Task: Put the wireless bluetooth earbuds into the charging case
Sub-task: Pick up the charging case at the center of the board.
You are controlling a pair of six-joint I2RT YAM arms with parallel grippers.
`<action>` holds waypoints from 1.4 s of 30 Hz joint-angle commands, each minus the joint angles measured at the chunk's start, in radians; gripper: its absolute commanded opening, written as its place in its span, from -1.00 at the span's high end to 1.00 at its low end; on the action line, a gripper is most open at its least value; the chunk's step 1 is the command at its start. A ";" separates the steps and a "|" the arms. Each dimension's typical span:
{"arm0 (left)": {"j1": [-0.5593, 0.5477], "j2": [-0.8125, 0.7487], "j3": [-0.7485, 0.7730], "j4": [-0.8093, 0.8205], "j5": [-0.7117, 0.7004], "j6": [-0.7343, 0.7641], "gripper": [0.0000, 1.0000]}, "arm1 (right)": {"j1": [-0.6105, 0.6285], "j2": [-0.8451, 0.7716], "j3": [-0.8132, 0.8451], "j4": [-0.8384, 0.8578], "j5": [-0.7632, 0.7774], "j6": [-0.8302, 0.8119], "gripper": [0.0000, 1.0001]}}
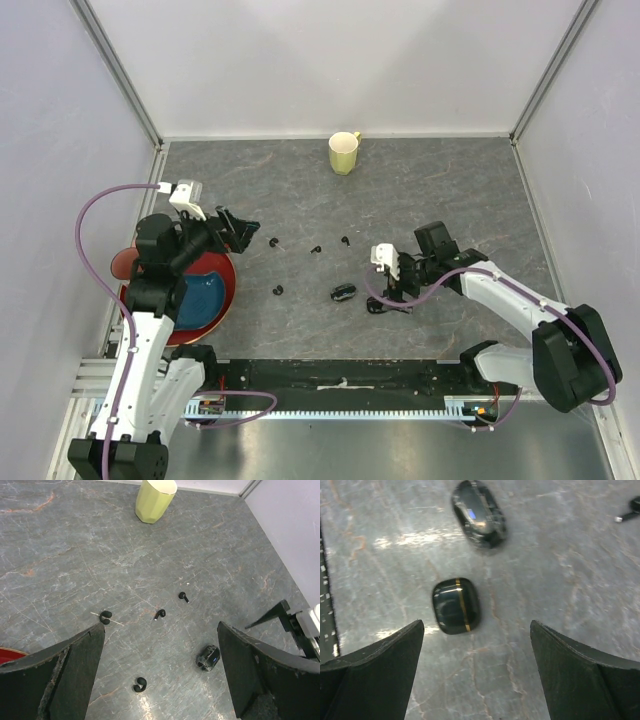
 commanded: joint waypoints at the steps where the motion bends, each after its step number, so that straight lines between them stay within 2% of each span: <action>1: 0.009 -0.002 0.000 -0.002 0.034 -0.009 -1.00 | 0.075 -0.039 0.039 -0.095 -0.001 -0.060 -0.88; 6: 0.014 -0.006 0.000 -0.002 0.033 -0.007 -1.00 | 0.153 -0.029 0.044 -0.123 0.034 -0.051 -0.82; 13: 0.015 -0.015 -0.007 -0.008 0.028 -0.003 -1.00 | 0.184 0.031 0.045 -0.118 0.085 -0.041 -0.74; 17: 0.015 -0.018 -0.008 -0.010 0.022 -0.003 -1.00 | 0.187 0.036 0.024 -0.040 0.138 -0.014 -0.66; 23: 0.015 -0.022 -0.011 -0.012 0.019 -0.003 -0.99 | 0.187 0.068 0.002 0.017 0.137 -0.017 -0.61; 42: 0.023 -0.019 -0.013 -0.013 0.013 -0.004 -1.00 | 0.187 0.162 0.001 0.037 0.134 -0.023 -0.46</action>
